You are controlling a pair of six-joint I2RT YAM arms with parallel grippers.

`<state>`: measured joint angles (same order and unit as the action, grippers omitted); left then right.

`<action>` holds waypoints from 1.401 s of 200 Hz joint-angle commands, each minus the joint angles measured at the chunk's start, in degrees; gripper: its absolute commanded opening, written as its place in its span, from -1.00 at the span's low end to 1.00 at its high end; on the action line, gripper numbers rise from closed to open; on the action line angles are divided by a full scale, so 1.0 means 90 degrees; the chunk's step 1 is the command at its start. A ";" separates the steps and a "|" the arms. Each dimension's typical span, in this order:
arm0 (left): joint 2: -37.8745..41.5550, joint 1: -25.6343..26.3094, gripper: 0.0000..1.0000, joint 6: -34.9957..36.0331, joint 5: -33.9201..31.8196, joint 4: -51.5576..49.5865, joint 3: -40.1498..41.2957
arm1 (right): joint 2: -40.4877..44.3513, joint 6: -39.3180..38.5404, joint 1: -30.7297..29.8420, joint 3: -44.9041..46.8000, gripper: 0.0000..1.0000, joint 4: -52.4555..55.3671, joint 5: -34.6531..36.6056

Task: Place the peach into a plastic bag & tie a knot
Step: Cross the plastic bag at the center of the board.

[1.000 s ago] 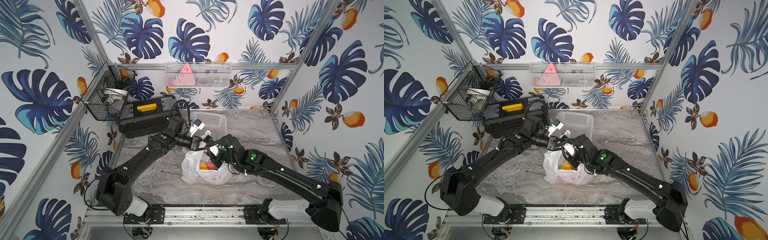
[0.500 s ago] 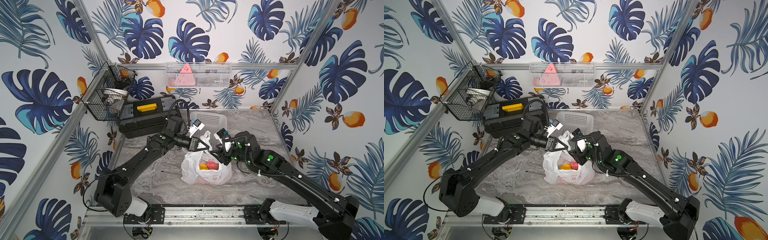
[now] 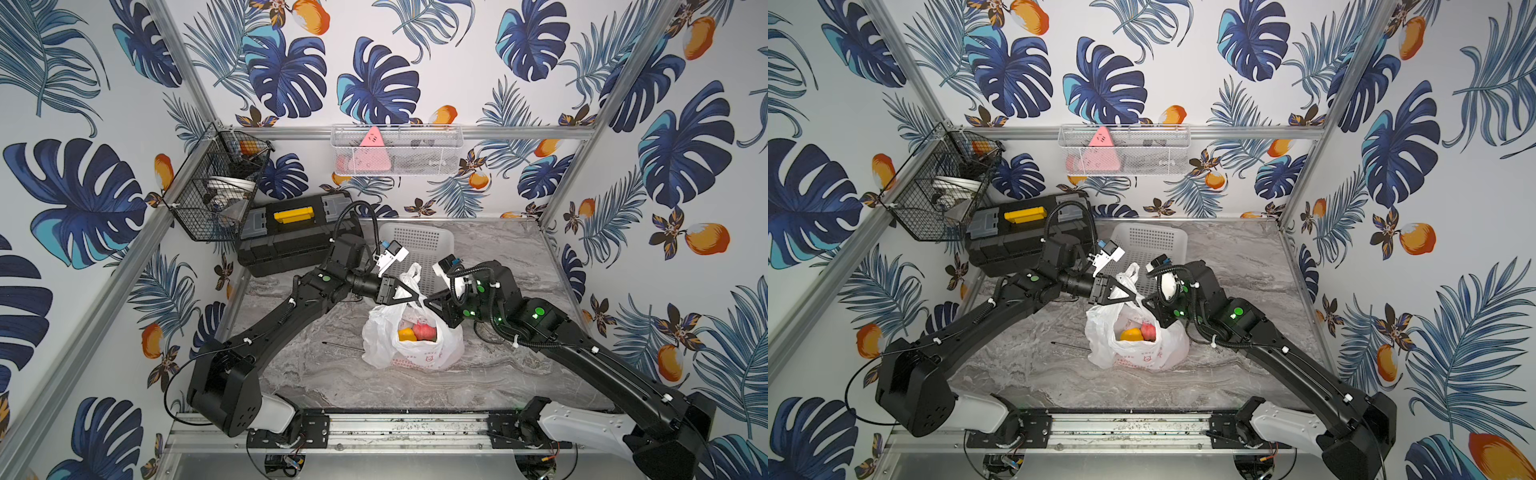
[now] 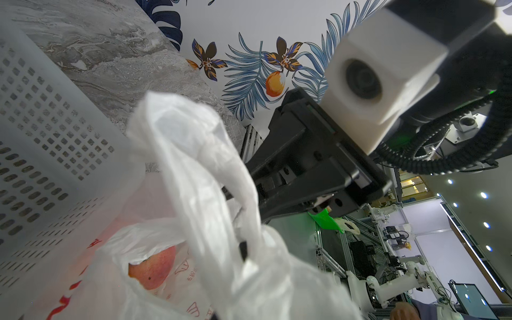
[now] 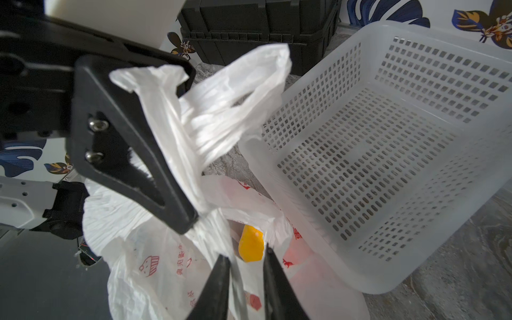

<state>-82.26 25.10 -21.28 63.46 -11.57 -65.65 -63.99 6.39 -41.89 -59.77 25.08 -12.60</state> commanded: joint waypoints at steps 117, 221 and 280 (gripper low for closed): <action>-0.0115 0.0102 -0.05 -0.0216 -0.0166 0.0104 0.0006 | 0.0044 -0.0148 -0.0089 0.0094 -1.00 -0.0680 -0.0748; -0.0116 0.0160 -0.89 0.0431 -0.0109 -0.0155 -0.0093 | 0.0421 0.0982 0.0538 -0.0179 0.07 -0.0228 -0.0901; -0.0070 0.0464 -0.72 0.1706 -0.0316 -0.0915 -0.0288 | -0.1115 0.2811 0.1268 -0.2616 0.10 0.2055 -0.1420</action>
<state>-83.31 28.80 -11.62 61.21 -17.74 -67.92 -70.74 23.42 -30.70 -78.91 32.91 -23.00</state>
